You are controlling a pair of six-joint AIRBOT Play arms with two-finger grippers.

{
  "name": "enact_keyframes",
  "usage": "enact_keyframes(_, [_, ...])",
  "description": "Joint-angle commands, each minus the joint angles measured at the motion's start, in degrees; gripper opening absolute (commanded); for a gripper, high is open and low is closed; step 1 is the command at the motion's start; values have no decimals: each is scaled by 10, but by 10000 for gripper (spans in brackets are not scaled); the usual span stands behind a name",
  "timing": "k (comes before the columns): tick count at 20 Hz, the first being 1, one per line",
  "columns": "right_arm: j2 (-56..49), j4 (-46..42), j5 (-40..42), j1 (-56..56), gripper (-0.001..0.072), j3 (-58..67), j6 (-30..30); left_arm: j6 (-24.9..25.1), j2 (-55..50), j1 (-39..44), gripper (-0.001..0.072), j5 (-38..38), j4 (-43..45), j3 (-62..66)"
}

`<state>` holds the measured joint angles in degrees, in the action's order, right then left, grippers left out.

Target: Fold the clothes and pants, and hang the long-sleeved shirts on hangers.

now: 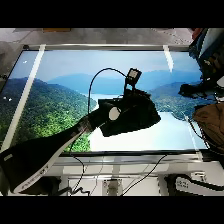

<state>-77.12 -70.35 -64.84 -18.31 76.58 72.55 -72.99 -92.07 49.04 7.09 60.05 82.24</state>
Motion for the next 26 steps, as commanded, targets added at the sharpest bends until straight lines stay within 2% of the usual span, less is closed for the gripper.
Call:
enact_keyframes(1, [-3,42,-1,-17,203,-29,-49,2,-7,-59,12,20,87,0])
enact_keyframes(6, [-23,74,1,-16,200,-49,-59,-67,-53,-164,12,135,87,0])
enact_keyframes(8, [-35,86,2,-16,111,-49,-63,-67,-72,-177,12,174,87,1])
enact_keyframes(10, [-47,92,2,-16,104,-49,-63,-61,-85,-176,12,212,87,1])
enact_keyframes(12, [-58,92,2,-16,104,-51,-63,-45,-94,-157,13,221,87,1])
enact_keyframes(16, [-75,105,-5,-16,97,-51,-63,45,-96,-73,14,233,87,1])
enact_keyframes(17, [-76,116,-12,-16,68,-51,-63,60,-95,-48,13,242,87,1])
enact_keyframes(18, [-76,128,-23,-17,68,-51,-64,62,-94,-21,14,253,87,1])
enact_keyframes(22, [-76,177,-97,-17,78,-51,-147,62,-78,80,14,297,87,1])
enact_keyframes(23, [-76,186,-111,-16,227,-51,-161,62,-75,100,14,302,87,1])
enact_keyframes(24, [-76,190,-114,-16,433,-51,-167,62,-72,120,14,305,87,1])
enact_keyframes(25, [-76,193,-117,-16,605,-51,-166,62,-71,134,14,306,88,1])
enact_keyframes(26, [-76,193,-117,-16,710,-51,-161,62,-69,145,14,306,88,1])
